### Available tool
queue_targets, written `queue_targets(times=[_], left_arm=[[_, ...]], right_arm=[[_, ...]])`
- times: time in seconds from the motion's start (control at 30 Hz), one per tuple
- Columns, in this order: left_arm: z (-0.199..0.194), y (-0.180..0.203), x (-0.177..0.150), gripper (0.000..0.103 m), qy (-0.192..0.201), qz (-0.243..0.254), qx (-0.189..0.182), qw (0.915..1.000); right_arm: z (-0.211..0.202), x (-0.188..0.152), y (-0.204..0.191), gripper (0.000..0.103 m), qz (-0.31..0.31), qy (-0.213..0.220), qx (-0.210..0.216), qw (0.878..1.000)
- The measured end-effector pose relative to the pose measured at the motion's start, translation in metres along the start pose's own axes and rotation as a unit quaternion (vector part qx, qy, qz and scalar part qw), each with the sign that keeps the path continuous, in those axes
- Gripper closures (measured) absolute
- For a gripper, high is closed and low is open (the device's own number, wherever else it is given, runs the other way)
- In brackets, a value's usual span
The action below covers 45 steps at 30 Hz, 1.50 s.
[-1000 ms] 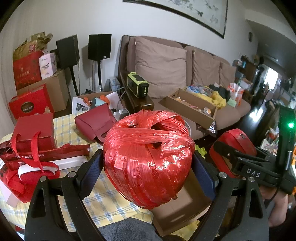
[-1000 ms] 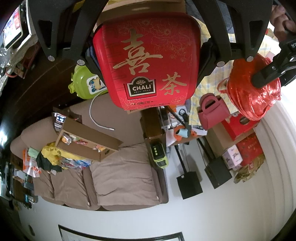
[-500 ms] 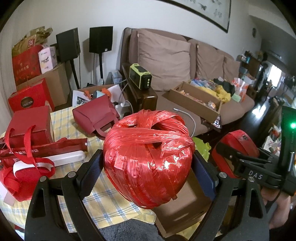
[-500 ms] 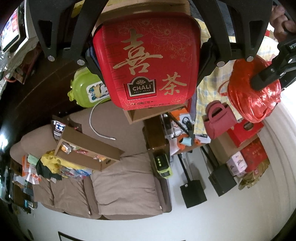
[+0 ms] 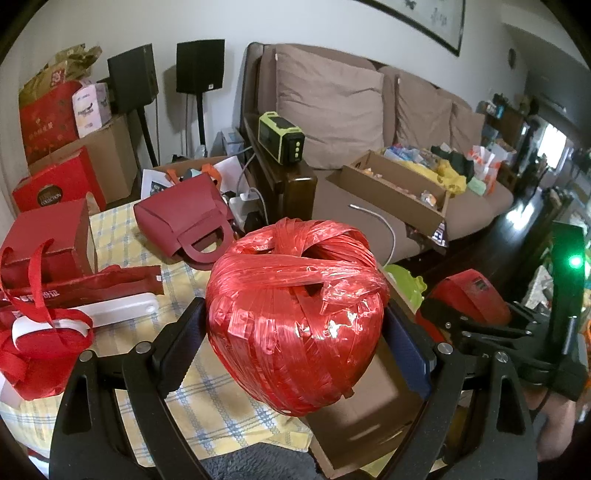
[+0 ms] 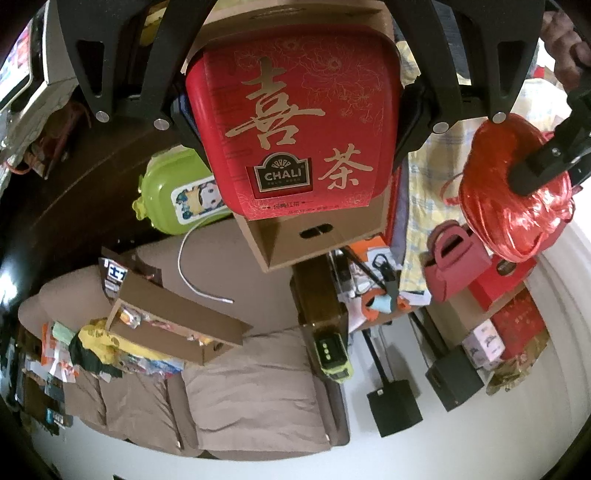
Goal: Organize objects
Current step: 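Lower the red tin box into the cardboard box and open the right gripper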
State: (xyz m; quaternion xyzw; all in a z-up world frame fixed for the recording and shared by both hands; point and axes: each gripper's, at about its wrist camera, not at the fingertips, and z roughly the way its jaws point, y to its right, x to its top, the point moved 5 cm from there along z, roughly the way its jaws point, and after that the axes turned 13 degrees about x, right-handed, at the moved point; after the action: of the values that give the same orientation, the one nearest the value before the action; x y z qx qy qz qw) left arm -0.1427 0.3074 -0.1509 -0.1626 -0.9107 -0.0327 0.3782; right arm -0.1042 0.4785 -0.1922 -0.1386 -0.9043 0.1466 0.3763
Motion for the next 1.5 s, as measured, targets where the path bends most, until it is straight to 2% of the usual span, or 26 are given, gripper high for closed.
queue_targets(times=[0.5,0.7,0.83,1.0,1.2,1.5], left_arm=[[0.014,0.010,-0.015,0.012,-0.017,0.014,0.000,0.9998],[0.022,0.013,-0.018,0.012,-0.023,0.018,0.005,0.9996],[0.027,0.023,-0.019,0.012,-0.013,0.047,0.021,0.9986],[0.033,0.027,-0.021,0.012,-0.019,0.049,0.015,0.9985],[0.043,0.028,-0.025,0.012,-0.026,0.058,0.023,0.9977],[0.048,0.030,-0.029,0.012,-0.029,0.061,0.021,0.9975]], right_arm=[[0.046,-0.031,0.029,0.018,0.021,-0.062,-0.023,0.998],[0.058,-0.041,0.034,0.018,0.025,-0.089,-0.019,0.996],[0.068,-0.048,0.034,0.018,0.020,-0.113,-0.017,0.993],[0.077,-0.056,0.035,0.018,0.019,-0.130,-0.014,0.991],[0.090,-0.071,0.043,0.018,0.021,-0.168,-0.022,0.985],[0.101,-0.084,0.045,0.018,0.002,-0.204,-0.038,0.978]])
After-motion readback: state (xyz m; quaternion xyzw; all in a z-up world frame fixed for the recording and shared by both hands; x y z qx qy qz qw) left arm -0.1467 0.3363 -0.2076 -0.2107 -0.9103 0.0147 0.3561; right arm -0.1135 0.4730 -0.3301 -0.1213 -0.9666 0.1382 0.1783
